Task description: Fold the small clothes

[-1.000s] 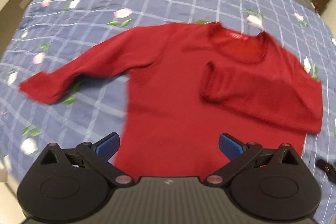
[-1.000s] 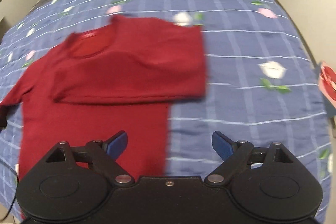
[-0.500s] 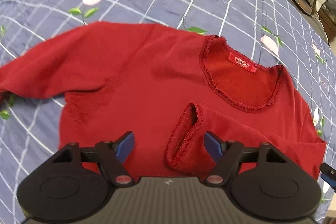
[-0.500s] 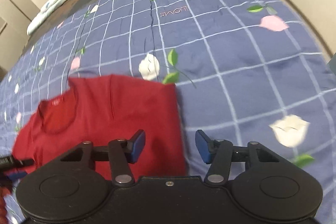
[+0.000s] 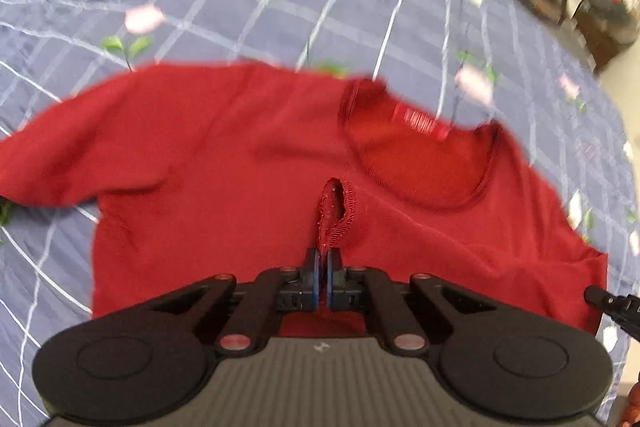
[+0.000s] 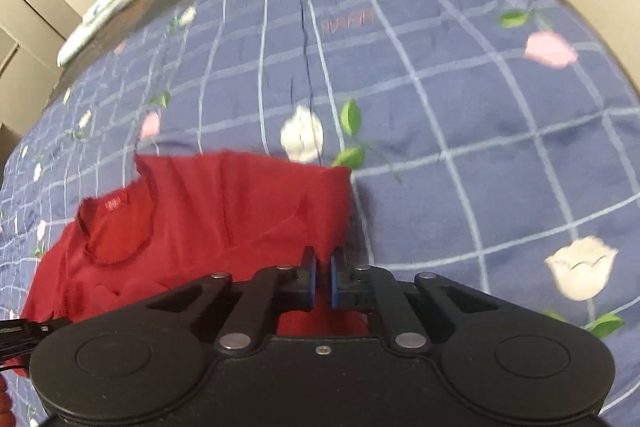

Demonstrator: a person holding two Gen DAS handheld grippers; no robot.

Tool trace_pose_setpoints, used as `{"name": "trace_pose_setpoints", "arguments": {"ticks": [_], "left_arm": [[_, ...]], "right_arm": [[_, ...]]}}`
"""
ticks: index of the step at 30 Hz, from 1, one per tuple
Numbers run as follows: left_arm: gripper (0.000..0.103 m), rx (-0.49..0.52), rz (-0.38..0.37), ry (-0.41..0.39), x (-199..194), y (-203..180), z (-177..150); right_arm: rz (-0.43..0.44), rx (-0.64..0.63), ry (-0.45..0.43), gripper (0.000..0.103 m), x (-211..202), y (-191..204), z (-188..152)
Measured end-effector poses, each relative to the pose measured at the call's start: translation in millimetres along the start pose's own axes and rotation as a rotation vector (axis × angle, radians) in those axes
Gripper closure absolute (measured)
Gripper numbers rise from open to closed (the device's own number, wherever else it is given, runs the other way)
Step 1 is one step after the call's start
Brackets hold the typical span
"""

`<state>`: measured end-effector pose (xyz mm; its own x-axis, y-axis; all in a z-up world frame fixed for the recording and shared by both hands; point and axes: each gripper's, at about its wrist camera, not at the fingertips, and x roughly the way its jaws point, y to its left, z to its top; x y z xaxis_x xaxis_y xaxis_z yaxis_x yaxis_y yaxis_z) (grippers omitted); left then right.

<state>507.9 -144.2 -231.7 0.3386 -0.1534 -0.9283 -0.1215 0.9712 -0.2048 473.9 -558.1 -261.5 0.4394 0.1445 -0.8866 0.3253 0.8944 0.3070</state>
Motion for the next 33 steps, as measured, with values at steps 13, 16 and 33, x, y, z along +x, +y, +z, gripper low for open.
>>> {"name": "trace_pose_setpoints", "arguments": {"ticks": [13, 16, 33], "left_arm": [[0.083, -0.026, 0.054, 0.086, 26, 11, -10], [0.04, -0.038, 0.044, 0.069, 17, 13, -7], [0.001, -0.014, 0.173, 0.086, -80, 70, -60]], "right_arm": [[-0.093, -0.008, 0.076, 0.073, 13, 0, 3], [-0.095, -0.033, 0.065, 0.05, 2, 1, -8], [-0.183, 0.051, 0.115, 0.001, -89, 47, -158]]}}
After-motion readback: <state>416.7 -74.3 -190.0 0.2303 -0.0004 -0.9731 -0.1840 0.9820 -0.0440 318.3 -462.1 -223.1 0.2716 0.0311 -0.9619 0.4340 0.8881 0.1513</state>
